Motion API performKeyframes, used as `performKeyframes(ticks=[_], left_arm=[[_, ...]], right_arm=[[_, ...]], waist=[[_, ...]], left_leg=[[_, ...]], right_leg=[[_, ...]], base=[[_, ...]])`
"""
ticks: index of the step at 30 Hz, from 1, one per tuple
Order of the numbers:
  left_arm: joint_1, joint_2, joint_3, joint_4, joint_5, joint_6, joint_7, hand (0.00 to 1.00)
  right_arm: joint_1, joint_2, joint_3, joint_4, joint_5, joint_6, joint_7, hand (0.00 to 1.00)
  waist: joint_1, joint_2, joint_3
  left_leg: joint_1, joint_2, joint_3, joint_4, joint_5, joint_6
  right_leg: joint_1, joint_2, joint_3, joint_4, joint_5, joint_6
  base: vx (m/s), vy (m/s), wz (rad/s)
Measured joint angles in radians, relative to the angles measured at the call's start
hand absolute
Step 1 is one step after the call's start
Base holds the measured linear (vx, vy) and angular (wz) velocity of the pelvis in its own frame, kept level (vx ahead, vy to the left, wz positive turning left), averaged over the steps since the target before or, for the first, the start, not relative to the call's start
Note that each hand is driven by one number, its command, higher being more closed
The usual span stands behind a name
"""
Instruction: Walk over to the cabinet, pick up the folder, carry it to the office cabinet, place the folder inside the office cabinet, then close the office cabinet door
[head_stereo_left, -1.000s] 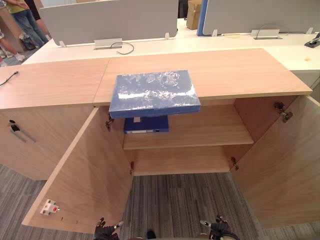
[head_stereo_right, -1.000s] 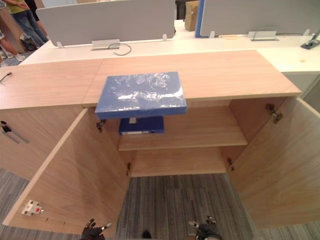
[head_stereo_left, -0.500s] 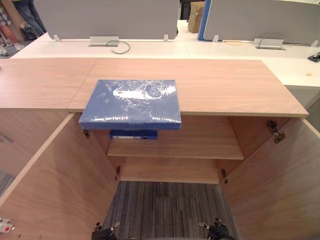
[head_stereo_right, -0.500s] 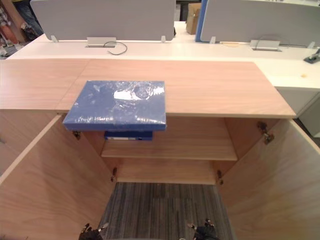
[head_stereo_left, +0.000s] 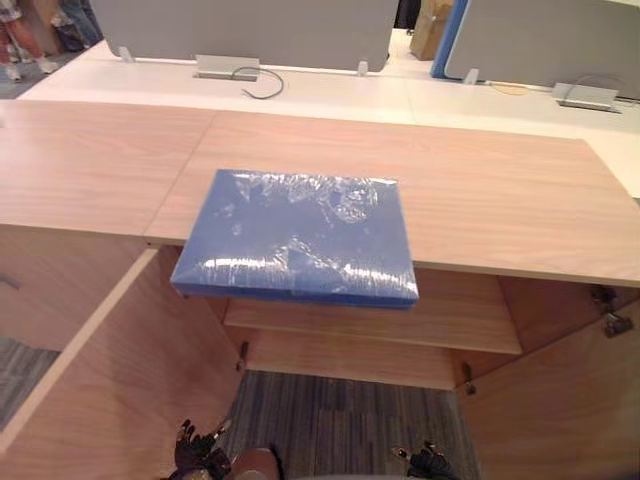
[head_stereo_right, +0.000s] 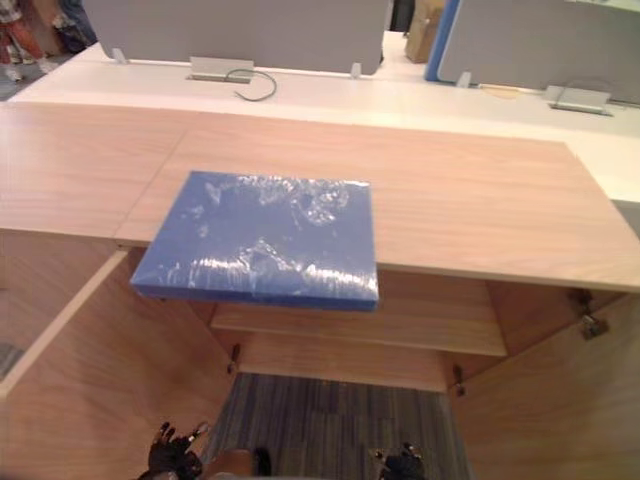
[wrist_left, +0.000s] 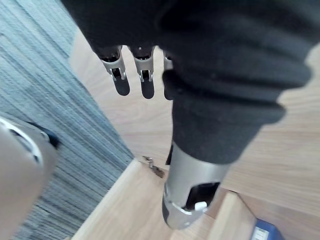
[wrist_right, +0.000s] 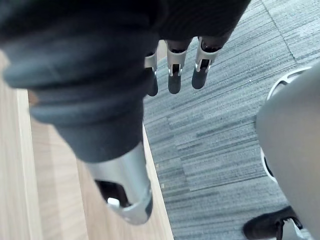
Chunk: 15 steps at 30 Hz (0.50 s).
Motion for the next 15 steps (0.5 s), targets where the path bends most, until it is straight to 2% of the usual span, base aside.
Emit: performKeyframes(ticks=[3, 5, 9, 13, 15], left_arm=[[0.034, 0.006, -0.042, -0.191, -0.008, -0.012, 0.001, 0.0], [0.044, 0.006, -0.066, -0.292, -0.069, -0.024, -0.014, 0.0], [0.094, 0.004, -0.131, -0.515, -0.295, -0.038, -0.096, 0.0], [0.164, 0.01, -0.276, -0.741, -0.529, -0.039, -0.183, 0.0], [0.194, 0.012, -0.333, -0.823, -0.589, -0.033, -0.205, 0.0]], right_arm=[[0.001, 0.0, 0.03, -0.006, -0.002, 0.001, 0.0, 0.0], [0.01, -0.001, 0.053, -0.025, -0.006, 0.003, 0.001, 0.0], [0.025, 0.0, 0.068, -0.051, -0.036, 0.008, 0.029, 0.0], [0.033, -0.003, 0.077, -0.061, -0.076, 0.022, 0.052, 0.0], [0.039, -0.005, 0.077, -0.061, -0.079, 0.024, 0.058, 0.0]], waist=[[0.007, -0.001, -0.002], [0.007, -0.001, -0.004], [0.014, -0.003, -0.012], [0.024, -0.001, -0.015], [0.029, 0.0, -0.017]], left_leg=[[0.033, -0.007, -0.018, -0.104, 0.067, -0.005], [0.046, -0.006, -0.031, -0.159, 0.103, -0.01], [0.085, -0.012, -0.039, -0.243, 0.155, -0.013], [0.095, -0.02, -0.059, -0.293, 0.189, -0.013], [0.094, -0.019, -0.062, -0.291, 0.191, -0.013]], right_leg=[[-0.006, 0.005, -0.006, 0.001, 0.043, 0.006], [-0.006, 0.017, -0.013, -0.006, 0.062, 0.012], [0.005, 0.021, -0.032, -0.011, 0.065, 0.017], [0.009, 0.025, -0.058, -0.025, 0.07, 0.023], [0.009, 0.028, -0.058, -0.027, 0.081, 0.025]], base=[[0.06, -0.06, 0.25], [0.02, -0.092, 0.23], [0.02, -0.096, 0.12], [0.01, -0.062, 0.16], [-0.01, -0.025, 0.05]])
